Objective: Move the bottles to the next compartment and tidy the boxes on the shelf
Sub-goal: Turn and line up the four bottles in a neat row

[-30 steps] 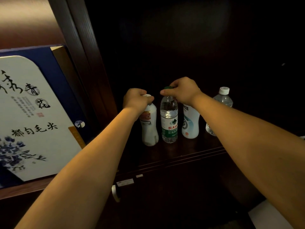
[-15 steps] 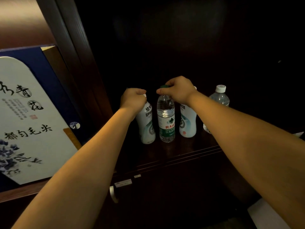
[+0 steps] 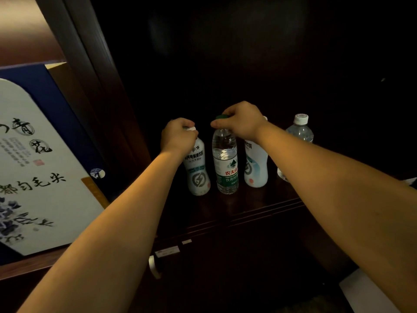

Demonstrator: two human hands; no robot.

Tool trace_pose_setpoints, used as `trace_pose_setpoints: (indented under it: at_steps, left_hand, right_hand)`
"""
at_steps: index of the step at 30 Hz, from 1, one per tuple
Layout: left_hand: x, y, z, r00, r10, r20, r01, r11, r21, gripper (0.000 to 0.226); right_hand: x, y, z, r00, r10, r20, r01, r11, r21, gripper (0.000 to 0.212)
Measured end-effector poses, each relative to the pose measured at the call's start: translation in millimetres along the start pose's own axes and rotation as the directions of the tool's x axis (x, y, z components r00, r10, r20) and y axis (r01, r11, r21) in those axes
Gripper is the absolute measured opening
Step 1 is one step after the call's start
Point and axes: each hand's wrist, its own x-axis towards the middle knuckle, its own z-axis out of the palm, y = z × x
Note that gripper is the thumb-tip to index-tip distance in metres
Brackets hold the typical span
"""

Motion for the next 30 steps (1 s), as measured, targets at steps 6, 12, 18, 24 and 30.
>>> trace_pose_setpoints:
  at_steps: [6,12,18,24,30]
  left_hand:
    - [-0.2,1.0,-1.7,0.999,0.025,0.031,-0.026,0.999,0.041,0.029]
    - [-1.1,1.9,-0.7,0.998,0.048,0.031,-0.050,0.996,0.072,0.029]
    - [-4.6,2.8,-1.4,0.998,0.053,0.037,-0.055,0.996,0.073,0.029]
    - [-5.7,1.8,-2.1,0.997,0.068,0.037,-0.071,0.994,0.087,0.030]
    - [-4.6,2.5,0.4,0.998,0.053,0.035,-0.056,0.994,0.090,0.030]
  right_hand:
    - [-1.3,-0.3,1.4,1.000,0.012,-0.017,-0.012,1.000,0.003,0.035]
    - [-4.4,-5.4,5.2,0.999,-0.003,-0.044,0.000,0.998,-0.068,0.028]
    - [-4.5,-5.2,13.8,0.987,-0.066,-0.146,0.042,0.986,-0.162,0.033]
    - [-3.4,-4.9,19.0,0.980,-0.141,-0.143,0.112,0.975,-0.192,0.028]
    - [-3.7,-1.9,15.2,0.985,-0.104,-0.141,0.083,0.986,-0.143,0.027]
